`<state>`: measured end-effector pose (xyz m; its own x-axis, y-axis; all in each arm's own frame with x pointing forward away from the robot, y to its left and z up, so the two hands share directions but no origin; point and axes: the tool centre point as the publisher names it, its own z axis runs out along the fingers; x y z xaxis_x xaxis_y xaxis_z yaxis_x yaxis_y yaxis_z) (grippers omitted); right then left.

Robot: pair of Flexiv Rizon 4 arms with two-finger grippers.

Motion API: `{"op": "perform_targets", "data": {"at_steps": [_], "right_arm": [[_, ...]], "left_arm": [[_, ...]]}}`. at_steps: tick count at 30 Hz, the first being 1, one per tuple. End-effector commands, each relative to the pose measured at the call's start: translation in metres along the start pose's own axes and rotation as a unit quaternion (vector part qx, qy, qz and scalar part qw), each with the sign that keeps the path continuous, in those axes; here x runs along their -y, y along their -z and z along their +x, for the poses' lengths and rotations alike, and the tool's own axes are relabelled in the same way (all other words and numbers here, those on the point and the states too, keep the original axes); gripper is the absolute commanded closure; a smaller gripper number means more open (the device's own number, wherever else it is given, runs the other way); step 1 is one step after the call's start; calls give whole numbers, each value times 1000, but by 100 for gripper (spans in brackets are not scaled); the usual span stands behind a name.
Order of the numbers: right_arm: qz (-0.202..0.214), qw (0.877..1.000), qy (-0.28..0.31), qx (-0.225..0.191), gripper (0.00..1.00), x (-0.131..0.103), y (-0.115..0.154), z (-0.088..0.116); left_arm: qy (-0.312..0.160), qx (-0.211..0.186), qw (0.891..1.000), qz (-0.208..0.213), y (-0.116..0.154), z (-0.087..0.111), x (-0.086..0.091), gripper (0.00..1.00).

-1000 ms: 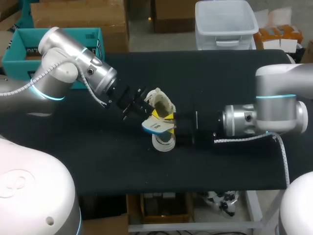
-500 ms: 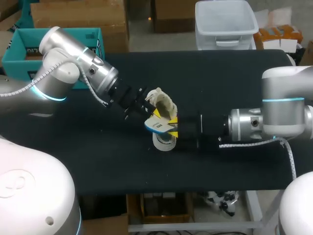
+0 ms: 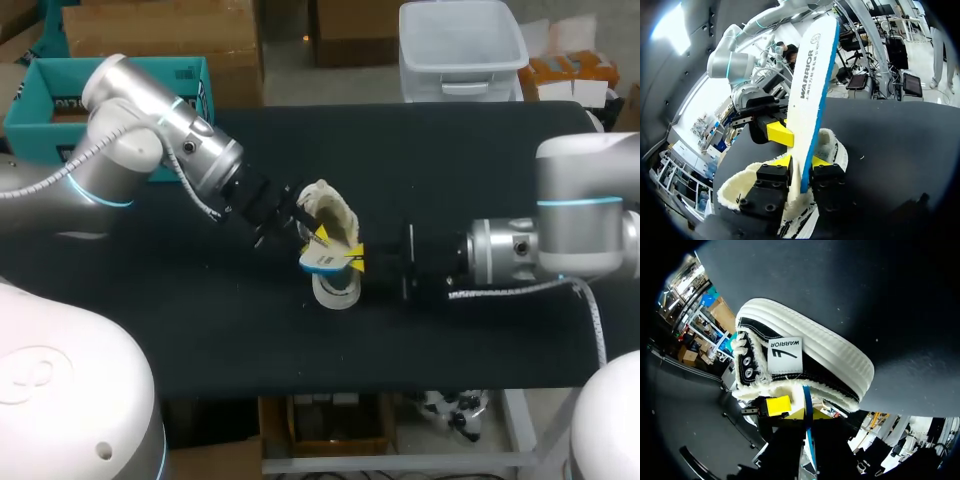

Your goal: Open the shoe tongue, take the insole out of the shoe, put the insole back into the shoe, and pack the shoe into the shoebox

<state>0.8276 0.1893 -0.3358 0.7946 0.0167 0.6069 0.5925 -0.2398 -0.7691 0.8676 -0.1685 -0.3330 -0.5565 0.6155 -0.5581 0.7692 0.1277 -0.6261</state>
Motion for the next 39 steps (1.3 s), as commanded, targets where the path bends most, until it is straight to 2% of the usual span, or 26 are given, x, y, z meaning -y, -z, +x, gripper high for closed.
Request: {"op": "perform_targets", "data": {"at_steps": [1,3,6,7,8,9,22,33,34,35,36,37,39], "right_arm": [[2,1000,0,1,100,-4,-2,0],[0,1000,0,1,100,-4,-2,0],[-4,1000,-1,2,100,-5,-2,1],[-4,1000,-1,2,100,-6,-2,1],[-7,1000,-2,1,100,-6,-2,1],[-8,1000,-2,1,100,-6,-2,0],[-26,1000,8,16,100,-31,-10,12],[-21,1000,8,20,100,-32,-14,13],[-21,1000,6,20,88,-31,-13,13],[-22,1000,6,19,69,-29,-13,12],[-23,1000,6,18,57,-26,-12,12],[-26,999,4,18,53,-23,-12,10],[-34,999,2,17,53,-18,-10,8]], "left_arm": [[-6,2,1000,1,5,4,7,57],[-11,1,1000,4,4,4,10,72],[-17,-2,1000,6,4,4,13,75],[-18,-2,1000,6,4,4,14,78],[-19,-2,1000,6,4,5,14,87],[-21,-4,1000,5,4,5,14,100],[-23,-14,999,-24,-6,1,-11,100],[-18,-9,999,-36,-4,3,-23,100],[-18,-9,999,-36,-4,3,-23,100],[-17,-9,999,-36,-5,4,-22,100],[-17,-9,999,-36,-5,4,-22,100],[-17,-9,999,-35,-5,5,-22,100],[-16,-9,999,-34,-6,6,-20,100]]}}
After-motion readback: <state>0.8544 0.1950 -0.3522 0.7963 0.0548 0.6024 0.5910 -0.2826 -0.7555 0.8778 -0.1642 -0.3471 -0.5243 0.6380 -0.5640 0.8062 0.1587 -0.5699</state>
